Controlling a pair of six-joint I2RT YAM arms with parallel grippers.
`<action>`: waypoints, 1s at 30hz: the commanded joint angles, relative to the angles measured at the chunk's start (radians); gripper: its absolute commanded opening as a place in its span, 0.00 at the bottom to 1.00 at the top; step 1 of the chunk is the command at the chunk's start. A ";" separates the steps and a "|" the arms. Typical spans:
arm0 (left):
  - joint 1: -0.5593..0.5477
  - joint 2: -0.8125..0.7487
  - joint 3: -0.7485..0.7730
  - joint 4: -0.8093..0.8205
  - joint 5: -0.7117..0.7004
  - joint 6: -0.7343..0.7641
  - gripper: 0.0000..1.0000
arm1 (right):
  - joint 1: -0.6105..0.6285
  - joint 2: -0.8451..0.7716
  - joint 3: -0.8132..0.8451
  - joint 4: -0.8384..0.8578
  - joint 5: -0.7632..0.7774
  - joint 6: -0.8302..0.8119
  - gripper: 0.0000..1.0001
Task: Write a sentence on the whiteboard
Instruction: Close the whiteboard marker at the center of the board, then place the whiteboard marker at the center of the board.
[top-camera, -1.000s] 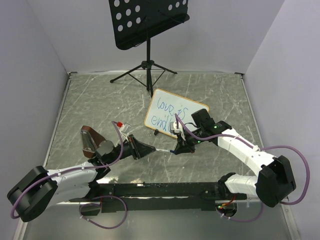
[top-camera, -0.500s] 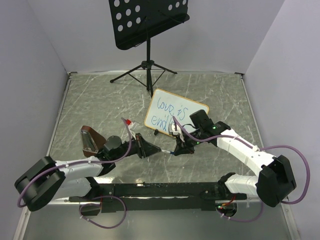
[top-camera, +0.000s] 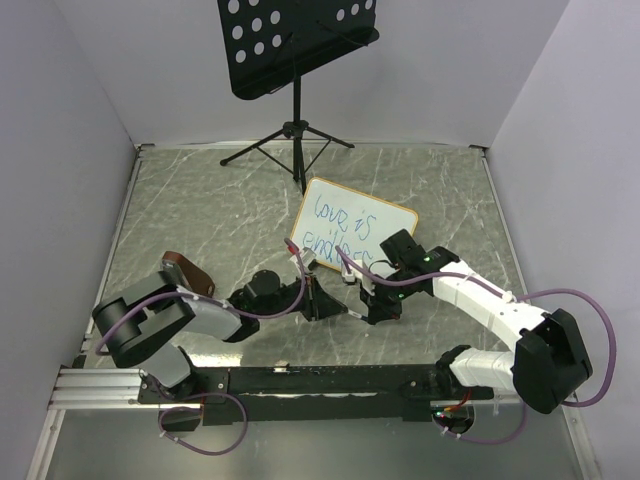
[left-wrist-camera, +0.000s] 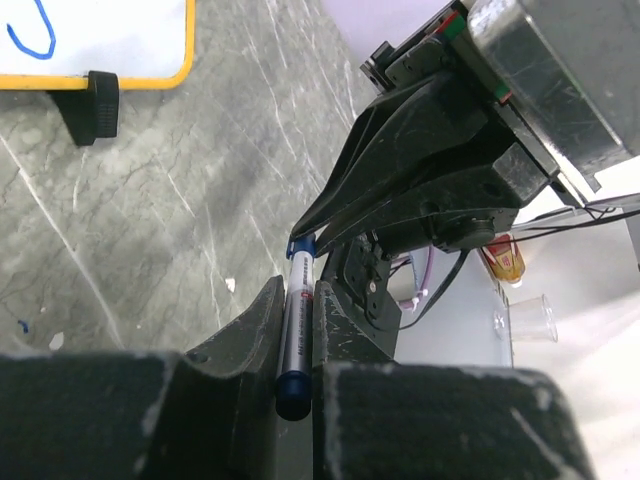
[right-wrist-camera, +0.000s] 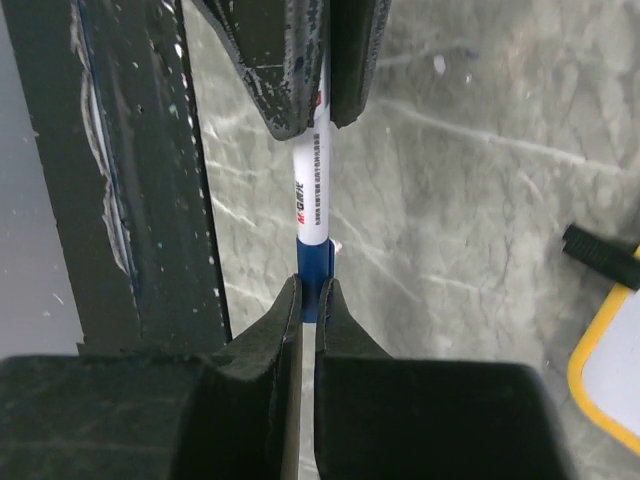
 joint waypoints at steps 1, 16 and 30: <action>-0.051 0.044 0.025 0.104 -0.060 -0.005 0.01 | 0.027 -0.025 0.048 0.226 -0.184 0.026 0.00; -0.039 -0.310 -0.021 -0.391 -0.353 0.138 0.72 | 0.017 0.021 -0.028 0.122 0.075 -0.111 0.00; -0.016 -1.025 0.068 -1.080 -0.618 0.210 0.98 | 0.014 0.066 -0.031 0.056 0.238 -0.111 0.54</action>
